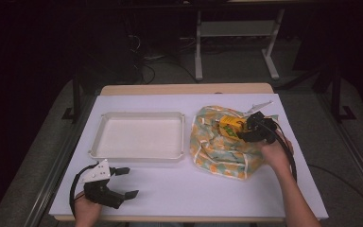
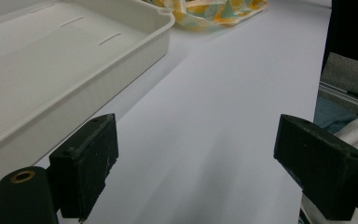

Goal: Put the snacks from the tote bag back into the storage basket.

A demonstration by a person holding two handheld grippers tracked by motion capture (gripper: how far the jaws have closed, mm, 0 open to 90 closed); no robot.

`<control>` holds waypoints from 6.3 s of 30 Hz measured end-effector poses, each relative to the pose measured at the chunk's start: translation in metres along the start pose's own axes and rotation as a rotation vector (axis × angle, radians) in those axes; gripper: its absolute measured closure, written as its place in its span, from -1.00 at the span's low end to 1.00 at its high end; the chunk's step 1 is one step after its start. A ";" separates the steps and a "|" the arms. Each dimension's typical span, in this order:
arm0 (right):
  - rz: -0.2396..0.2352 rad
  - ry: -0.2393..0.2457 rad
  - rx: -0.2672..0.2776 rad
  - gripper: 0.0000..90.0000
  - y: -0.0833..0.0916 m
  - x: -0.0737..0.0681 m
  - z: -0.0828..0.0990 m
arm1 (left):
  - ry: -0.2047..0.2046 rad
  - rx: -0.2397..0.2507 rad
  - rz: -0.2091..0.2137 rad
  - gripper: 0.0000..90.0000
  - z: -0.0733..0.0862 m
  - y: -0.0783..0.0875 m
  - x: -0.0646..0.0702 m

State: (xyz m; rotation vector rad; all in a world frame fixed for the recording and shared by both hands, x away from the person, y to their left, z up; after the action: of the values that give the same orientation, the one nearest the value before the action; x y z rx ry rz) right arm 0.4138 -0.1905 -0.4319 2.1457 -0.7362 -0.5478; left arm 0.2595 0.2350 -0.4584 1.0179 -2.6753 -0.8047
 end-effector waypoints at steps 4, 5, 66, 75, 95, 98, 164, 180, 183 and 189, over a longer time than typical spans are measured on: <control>0.023 0.025 0.003 0.12 0.007 -0.002 -0.014 | 0.000 0.000 0.000 -0.71 0.000 0.001 0.000; 0.034 0.034 0.000 0.12 0.011 -0.004 -0.021 | 0.002 0.001 0.001 -0.71 0.000 0.001 0.000; 0.042 0.028 -0.072 -0.14 -0.033 0.001 -0.076 | -0.002 -0.006 0.010 -0.71 0.000 -0.001 0.002; 0.034 0.020 -0.078 0.00 -0.035 0.002 -0.076 | 0.000 -0.006 0.010 -0.71 0.000 -0.001 0.002; 0.033 0.018 -0.086 0.02 -0.037 0.002 -0.077 | -0.001 -0.006 0.010 -0.71 0.000 -0.001 0.002; 0.033 0.018 -0.085 0.03 -0.038 0.002 -0.077 | 0.001 -0.005 0.010 -0.71 0.000 -0.001 0.002; -0.090 0.088 -0.053 0.09 0.017 -0.029 -0.083 | 0.002 -0.003 -0.001 -0.71 0.000 -0.001 0.000; -0.141 0.117 -0.050 0.09 0.033 -0.042 -0.087 | 0.000 -0.003 -0.003 -0.71 0.000 -0.001 0.000; -0.146 0.126 -0.052 0.09 0.035 -0.045 -0.089 | 0.001 -0.002 -0.002 -0.71 0.000 0.000 0.000; -0.153 0.145 -0.053 0.09 0.036 -0.049 -0.090 | 0.000 -0.002 -0.002 -0.71 0.000 0.000 0.000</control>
State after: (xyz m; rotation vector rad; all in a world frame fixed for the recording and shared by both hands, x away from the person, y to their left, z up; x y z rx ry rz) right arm 0.4196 -0.1285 -0.3425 2.1777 -0.4762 -0.4799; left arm 0.2598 0.2351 -0.4588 1.0201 -2.6740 -0.8073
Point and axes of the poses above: each handheld gripper's, and its own axes: y roughly backward along the jaws, z roughly out of its underside, x roughly to its right, the point moved 6 cm from there along -y, roughly forward along the jaws, and after that the axes turned 15 degrees about -z, right-handed, at the moved point
